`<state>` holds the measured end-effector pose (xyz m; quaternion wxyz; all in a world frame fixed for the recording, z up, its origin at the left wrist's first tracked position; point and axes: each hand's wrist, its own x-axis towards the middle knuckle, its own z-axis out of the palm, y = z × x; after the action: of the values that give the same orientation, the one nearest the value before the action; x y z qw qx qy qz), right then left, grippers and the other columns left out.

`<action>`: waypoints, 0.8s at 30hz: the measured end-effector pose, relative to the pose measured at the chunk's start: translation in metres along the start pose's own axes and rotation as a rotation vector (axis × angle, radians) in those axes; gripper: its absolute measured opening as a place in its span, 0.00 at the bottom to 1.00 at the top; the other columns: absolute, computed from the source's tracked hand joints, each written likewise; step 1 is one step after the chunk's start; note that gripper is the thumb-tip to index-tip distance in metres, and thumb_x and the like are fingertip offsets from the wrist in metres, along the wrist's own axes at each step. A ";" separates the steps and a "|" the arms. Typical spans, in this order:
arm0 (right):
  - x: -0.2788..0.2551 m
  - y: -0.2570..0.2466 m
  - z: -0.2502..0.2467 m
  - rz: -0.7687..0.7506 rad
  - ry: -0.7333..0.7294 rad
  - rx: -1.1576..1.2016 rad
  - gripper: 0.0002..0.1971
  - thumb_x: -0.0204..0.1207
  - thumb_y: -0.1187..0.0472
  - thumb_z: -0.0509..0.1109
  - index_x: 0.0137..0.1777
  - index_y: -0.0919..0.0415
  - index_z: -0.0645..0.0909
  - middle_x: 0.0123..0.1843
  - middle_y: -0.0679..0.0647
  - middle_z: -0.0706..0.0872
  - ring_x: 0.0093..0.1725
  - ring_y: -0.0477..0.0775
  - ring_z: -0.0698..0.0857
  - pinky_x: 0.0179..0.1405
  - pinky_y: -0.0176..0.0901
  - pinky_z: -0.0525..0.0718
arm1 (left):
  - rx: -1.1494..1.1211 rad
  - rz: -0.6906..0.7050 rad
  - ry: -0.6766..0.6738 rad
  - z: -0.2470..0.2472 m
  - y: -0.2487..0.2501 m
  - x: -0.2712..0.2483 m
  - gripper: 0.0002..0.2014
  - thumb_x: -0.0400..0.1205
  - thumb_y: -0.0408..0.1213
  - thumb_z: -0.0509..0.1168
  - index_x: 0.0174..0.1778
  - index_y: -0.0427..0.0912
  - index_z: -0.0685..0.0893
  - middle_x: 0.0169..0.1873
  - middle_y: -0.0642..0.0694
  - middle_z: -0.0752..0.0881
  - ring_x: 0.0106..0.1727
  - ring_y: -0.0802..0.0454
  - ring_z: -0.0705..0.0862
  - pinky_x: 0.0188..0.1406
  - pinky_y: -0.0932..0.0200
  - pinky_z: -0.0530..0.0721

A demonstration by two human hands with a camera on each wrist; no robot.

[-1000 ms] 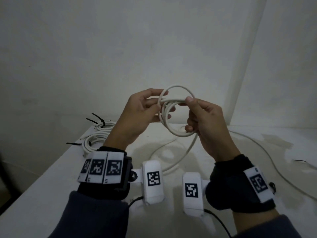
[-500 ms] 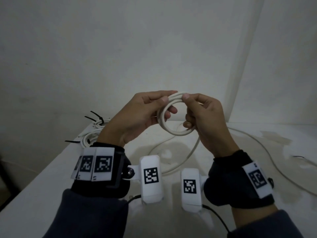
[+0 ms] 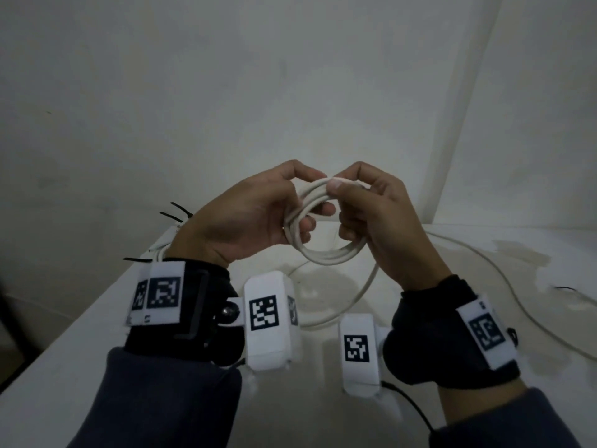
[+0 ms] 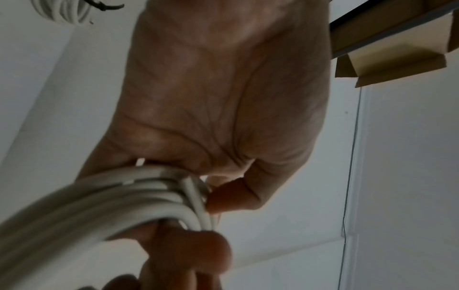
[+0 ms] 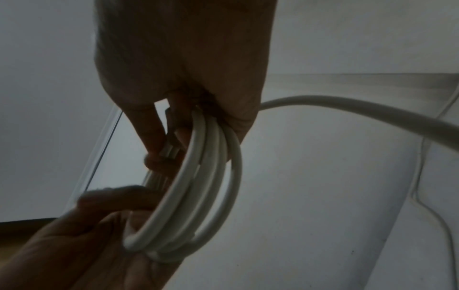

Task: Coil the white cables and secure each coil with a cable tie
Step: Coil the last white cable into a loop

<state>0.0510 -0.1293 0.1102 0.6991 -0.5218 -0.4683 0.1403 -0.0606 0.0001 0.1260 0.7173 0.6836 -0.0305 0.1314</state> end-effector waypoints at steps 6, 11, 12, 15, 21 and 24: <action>0.000 0.001 0.001 0.002 0.005 -0.024 0.11 0.79 0.69 0.66 0.35 0.61 0.75 0.20 0.44 0.70 0.20 0.43 0.67 0.22 0.37 0.70 | -0.094 -0.084 0.044 0.017 0.006 0.009 0.09 0.77 0.36 0.53 0.34 0.42 0.77 0.21 0.49 0.66 0.15 0.59 0.59 0.23 0.63 0.66; -0.001 -0.004 -0.006 0.084 -0.091 -0.170 0.06 0.82 0.62 0.66 0.49 0.60 0.84 0.34 0.56 0.86 0.35 0.50 0.85 0.40 0.44 0.86 | 0.224 0.020 0.241 0.022 -0.003 0.014 0.11 0.85 0.43 0.60 0.39 0.43 0.75 0.17 0.56 0.68 0.17 0.60 0.62 0.17 0.67 0.66; -0.001 -0.006 -0.009 0.120 -0.124 -0.204 0.07 0.83 0.60 0.65 0.52 0.59 0.85 0.38 0.58 0.89 0.38 0.53 0.88 0.45 0.45 0.88 | 0.256 0.020 0.252 0.022 -0.004 0.014 0.10 0.84 0.43 0.61 0.41 0.42 0.75 0.16 0.56 0.70 0.17 0.60 0.64 0.17 0.67 0.67; -0.004 -0.015 -0.017 0.191 -0.190 -0.358 0.10 0.85 0.55 0.62 0.56 0.54 0.85 0.46 0.59 0.92 0.47 0.56 0.91 0.55 0.52 0.87 | 0.345 0.009 0.278 0.020 -0.007 0.016 0.09 0.83 0.43 0.64 0.43 0.42 0.76 0.17 0.56 0.74 0.18 0.59 0.67 0.20 0.65 0.69; -0.005 -0.023 -0.024 0.153 -0.123 -0.682 0.09 0.82 0.53 0.65 0.54 0.49 0.87 0.37 0.44 0.90 0.35 0.44 0.91 0.36 0.41 0.89 | 0.486 -0.018 0.265 0.021 -0.008 0.015 0.09 0.82 0.46 0.64 0.43 0.44 0.80 0.18 0.56 0.77 0.20 0.60 0.69 0.22 0.65 0.71; -0.005 -0.023 -0.023 0.103 -0.060 -0.698 0.10 0.81 0.55 0.67 0.58 0.53 0.87 0.37 0.37 0.85 0.30 0.40 0.89 0.22 0.27 0.79 | 0.512 -0.005 0.268 0.023 -0.008 0.015 0.10 0.82 0.46 0.64 0.39 0.45 0.79 0.17 0.56 0.77 0.21 0.59 0.70 0.24 0.64 0.71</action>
<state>0.0605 -0.1561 0.1271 0.4566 -0.7479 -0.4813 0.0223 -0.0412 -0.0202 0.1229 0.5193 0.8190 0.1004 0.2225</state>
